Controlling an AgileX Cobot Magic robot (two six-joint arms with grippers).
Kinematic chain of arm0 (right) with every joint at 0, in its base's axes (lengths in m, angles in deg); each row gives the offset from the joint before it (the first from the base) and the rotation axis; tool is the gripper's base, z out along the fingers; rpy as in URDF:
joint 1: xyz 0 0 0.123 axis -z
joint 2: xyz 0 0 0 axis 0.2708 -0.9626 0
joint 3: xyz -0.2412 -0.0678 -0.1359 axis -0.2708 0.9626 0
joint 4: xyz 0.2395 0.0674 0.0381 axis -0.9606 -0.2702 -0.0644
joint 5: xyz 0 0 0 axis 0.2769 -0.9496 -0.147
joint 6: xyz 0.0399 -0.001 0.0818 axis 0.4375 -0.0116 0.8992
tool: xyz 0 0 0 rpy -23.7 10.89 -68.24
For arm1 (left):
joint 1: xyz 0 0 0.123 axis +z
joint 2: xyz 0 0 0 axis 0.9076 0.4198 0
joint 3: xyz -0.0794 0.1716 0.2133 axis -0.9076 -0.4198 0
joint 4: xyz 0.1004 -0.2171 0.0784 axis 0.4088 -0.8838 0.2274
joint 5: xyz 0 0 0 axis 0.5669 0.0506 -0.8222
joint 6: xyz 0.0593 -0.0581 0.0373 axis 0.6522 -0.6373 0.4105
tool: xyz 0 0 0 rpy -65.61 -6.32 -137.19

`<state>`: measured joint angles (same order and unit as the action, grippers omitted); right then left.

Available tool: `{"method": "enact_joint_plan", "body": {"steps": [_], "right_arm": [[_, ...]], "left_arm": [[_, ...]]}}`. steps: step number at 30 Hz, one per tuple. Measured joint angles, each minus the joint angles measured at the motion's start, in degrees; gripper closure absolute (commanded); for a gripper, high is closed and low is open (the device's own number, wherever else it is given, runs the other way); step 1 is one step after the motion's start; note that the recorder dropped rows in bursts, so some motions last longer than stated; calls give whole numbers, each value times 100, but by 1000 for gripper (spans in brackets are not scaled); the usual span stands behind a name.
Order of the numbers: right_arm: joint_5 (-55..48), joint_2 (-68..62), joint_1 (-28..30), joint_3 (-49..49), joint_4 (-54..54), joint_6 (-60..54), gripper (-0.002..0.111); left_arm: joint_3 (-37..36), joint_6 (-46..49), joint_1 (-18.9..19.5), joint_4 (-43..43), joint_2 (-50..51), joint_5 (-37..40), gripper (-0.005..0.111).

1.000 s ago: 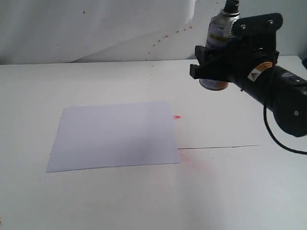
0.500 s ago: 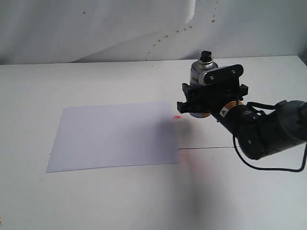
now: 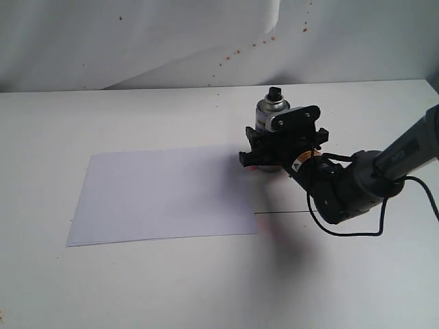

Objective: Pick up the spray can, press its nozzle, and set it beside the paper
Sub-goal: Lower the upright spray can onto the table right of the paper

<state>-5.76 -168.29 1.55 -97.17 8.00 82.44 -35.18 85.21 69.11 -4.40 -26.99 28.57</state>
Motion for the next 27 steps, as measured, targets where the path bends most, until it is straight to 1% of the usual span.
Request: {"method": "enact_joint_plan", "body": {"steps": [5, 7, 8, 10, 12, 15, 18, 20, 22, 27], "right_arm": [[248, -113, 0, -9, 47, -274, 108], [287, -116, 0, -23, 47, -288, 104], [287, -116, 0, -23, 47, -300, 101], [287, -116, 0, -23, 47, -311, 90], [287, -116, 0, -23, 47, -323, 77], [287, -116, 0, -23, 47, -333, 54], [287, -116, 0, -23, 47, -333, 36], [420, -116, 0, -23, -26, -333, 30], [505, -116, 0, -35, -140, -343, 26], [517, -116, 0, -35, -270, -343, 25]], "left_arm": [[0, 10, 0, 0, 0, 0, 107], [0, 10, 0, 0, 0, 0, 107], [0, 10, 0, 0, 0, 0, 107], [0, 10, 0, 0, 0, 0, 107], [0, 10, 0, 0, 0, 0, 107], [0, 10, 0, 0, 0, 0, 107], [0, 10, 0, 0, 0, 0, 107], [0, 10, 0, 0, 0, 0, 107], [0, 10, 0, 0, 0, 0, 107], [0, 10, 0, 0, 0, 0, 107]]}}
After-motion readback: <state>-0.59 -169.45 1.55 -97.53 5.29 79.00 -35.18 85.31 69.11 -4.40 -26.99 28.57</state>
